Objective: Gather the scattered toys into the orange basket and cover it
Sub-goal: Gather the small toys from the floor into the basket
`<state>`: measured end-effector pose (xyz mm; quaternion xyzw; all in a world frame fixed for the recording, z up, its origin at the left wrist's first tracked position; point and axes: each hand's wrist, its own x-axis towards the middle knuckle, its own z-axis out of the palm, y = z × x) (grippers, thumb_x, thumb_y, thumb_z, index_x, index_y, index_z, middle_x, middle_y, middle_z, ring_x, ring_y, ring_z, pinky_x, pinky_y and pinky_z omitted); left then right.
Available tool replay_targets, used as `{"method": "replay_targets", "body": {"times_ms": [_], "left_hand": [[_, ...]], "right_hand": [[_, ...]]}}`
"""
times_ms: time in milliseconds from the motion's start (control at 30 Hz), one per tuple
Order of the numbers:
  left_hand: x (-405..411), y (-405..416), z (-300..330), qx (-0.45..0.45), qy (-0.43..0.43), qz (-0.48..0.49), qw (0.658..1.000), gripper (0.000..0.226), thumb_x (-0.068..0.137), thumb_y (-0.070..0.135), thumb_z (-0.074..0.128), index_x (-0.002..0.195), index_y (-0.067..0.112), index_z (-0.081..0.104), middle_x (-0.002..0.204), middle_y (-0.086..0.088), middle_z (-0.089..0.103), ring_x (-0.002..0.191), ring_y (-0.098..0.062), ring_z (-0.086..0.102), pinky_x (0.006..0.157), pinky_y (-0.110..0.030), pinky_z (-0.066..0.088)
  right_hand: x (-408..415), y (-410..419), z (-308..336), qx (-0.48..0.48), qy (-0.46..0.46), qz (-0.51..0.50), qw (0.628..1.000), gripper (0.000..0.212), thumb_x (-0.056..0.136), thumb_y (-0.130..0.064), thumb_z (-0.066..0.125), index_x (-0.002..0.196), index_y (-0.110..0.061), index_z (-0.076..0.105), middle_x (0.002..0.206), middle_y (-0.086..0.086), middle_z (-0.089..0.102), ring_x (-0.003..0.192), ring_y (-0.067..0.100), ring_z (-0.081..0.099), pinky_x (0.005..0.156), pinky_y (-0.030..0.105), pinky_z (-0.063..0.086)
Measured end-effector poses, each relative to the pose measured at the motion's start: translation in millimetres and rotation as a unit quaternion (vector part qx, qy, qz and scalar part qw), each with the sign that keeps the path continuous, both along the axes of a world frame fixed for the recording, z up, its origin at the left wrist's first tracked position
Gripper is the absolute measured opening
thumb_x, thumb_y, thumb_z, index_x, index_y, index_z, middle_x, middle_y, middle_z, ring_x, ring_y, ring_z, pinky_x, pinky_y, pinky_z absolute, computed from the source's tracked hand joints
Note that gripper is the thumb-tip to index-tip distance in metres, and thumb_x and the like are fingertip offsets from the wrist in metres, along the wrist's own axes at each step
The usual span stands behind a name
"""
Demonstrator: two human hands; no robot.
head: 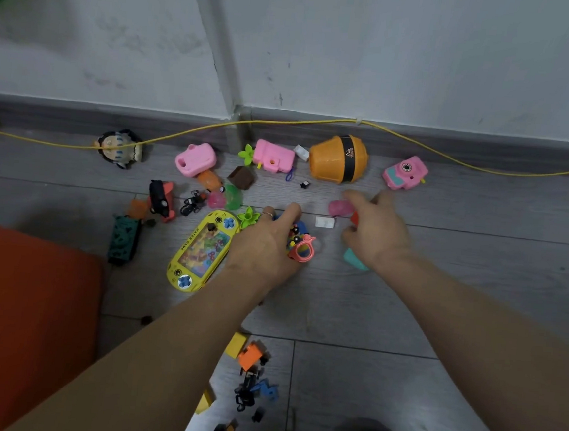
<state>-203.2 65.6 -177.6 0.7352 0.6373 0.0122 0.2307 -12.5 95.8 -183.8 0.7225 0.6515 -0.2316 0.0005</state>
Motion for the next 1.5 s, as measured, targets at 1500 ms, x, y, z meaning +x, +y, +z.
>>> {"method": "replay_targets", "body": {"times_ms": [1500], "left_hand": [[-148, -45, 202, 0.013, -0.242, 0.043, 0.969, 0.061, 0.064, 0.014, 0.083, 0.117, 0.029, 0.058, 0.101, 0.007, 0.068, 0.087, -0.005, 0.066, 0.079, -0.020, 0.053]], "right_hand": [[-131, -46, 193, 0.002, 0.213, 0.244, 0.946, 0.062, 0.075, -0.012, 0.075, 0.131, -0.018, 0.047, 0.094, -0.008, 0.053, 0.082, 0.013, 0.053, 0.063, 0.019, 0.038]]}}
